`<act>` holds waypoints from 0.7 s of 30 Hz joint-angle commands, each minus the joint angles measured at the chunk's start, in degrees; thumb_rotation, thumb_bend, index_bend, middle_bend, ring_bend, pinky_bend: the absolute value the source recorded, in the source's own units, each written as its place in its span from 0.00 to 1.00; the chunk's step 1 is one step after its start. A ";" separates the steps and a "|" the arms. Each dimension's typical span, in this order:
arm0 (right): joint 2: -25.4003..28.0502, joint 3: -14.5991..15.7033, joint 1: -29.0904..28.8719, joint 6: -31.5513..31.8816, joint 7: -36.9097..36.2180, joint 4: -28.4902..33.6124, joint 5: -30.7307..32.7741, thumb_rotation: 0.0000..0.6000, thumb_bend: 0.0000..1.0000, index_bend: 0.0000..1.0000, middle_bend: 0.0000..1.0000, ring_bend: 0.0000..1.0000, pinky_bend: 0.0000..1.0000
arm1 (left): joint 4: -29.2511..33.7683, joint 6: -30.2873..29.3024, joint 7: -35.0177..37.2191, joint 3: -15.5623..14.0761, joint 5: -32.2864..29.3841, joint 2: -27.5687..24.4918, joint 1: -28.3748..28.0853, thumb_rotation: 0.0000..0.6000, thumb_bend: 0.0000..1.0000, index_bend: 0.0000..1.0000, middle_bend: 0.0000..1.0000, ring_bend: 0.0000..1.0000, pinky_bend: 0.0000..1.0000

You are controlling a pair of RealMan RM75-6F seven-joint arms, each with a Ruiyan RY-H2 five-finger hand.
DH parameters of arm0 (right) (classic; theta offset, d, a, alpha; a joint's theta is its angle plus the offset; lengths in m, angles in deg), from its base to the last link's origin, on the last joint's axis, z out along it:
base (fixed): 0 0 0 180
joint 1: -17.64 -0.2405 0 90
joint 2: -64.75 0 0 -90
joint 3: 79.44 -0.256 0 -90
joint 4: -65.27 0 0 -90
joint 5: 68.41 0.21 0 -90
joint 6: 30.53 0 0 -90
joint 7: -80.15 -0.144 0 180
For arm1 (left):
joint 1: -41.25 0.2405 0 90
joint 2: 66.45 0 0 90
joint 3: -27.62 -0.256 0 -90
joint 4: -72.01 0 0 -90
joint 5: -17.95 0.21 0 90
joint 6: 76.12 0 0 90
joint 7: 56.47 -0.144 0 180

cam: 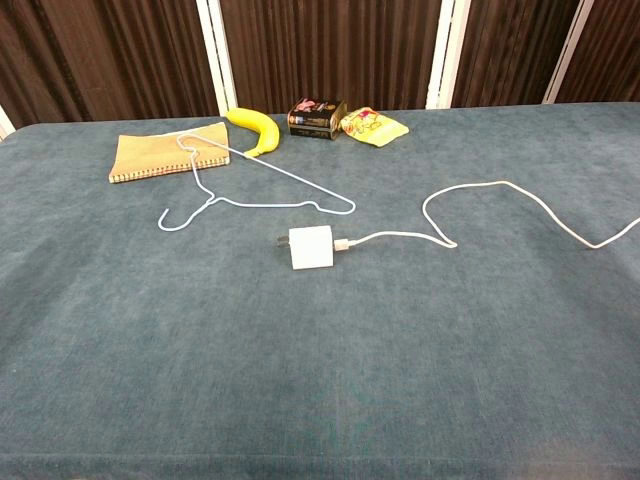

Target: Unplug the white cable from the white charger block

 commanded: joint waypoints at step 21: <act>0.01 0.18 0.35 0.70 0.87 0.36 -0.76 1.00 0.19 0.00 0.00 0.00 0.00 | 15.23 15.13 -13.63 6.30 3.37 12.92 -14.95 1.00 0.39 0.05 0.07 0.82 1.00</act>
